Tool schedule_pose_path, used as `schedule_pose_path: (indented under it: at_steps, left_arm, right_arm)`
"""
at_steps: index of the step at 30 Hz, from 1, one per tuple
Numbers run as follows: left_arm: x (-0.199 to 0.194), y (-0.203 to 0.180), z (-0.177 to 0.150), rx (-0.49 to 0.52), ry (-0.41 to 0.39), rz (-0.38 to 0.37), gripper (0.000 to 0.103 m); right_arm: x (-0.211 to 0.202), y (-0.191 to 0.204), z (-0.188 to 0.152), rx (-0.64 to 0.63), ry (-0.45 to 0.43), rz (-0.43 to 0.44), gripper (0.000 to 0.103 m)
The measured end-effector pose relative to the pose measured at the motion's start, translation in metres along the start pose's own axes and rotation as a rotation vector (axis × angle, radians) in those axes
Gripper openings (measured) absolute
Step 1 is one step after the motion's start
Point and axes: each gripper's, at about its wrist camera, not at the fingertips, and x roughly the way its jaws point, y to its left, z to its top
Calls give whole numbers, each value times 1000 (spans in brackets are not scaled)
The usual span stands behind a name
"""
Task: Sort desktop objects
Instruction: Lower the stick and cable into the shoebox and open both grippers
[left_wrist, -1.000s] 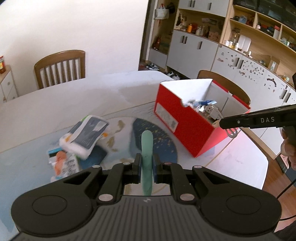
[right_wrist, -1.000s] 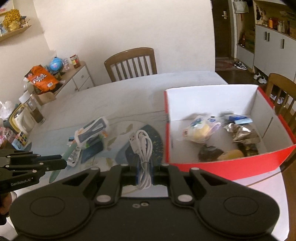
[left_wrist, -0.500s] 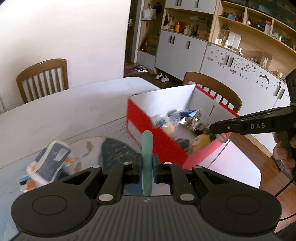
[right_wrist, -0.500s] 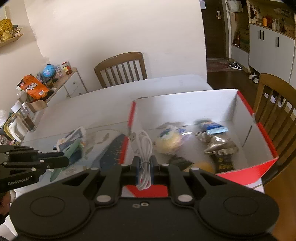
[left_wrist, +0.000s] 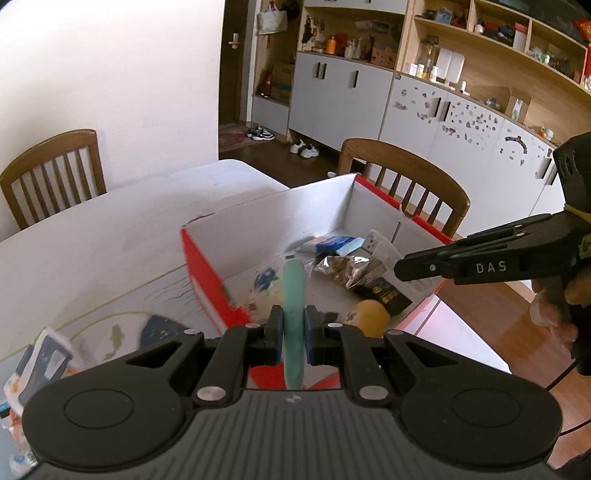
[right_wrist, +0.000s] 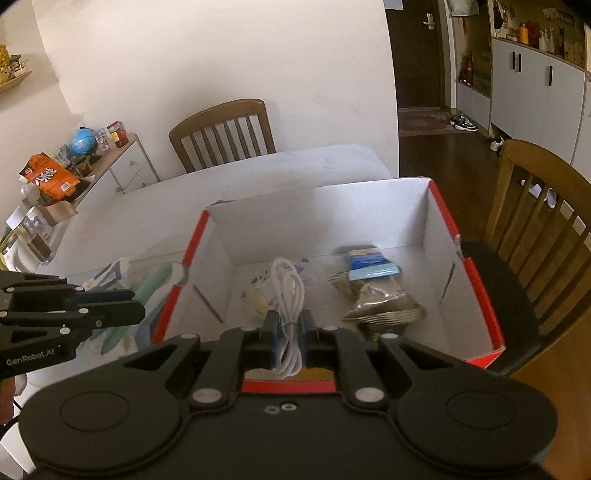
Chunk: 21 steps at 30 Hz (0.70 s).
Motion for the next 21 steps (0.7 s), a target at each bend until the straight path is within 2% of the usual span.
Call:
schedule_pose_path:
  at_steps: [21]
  left_arm:
    - [90, -38, 37, 88, 134, -40, 11]
  right_arm:
    - [29, -54, 8, -7, 69, -4, 10]
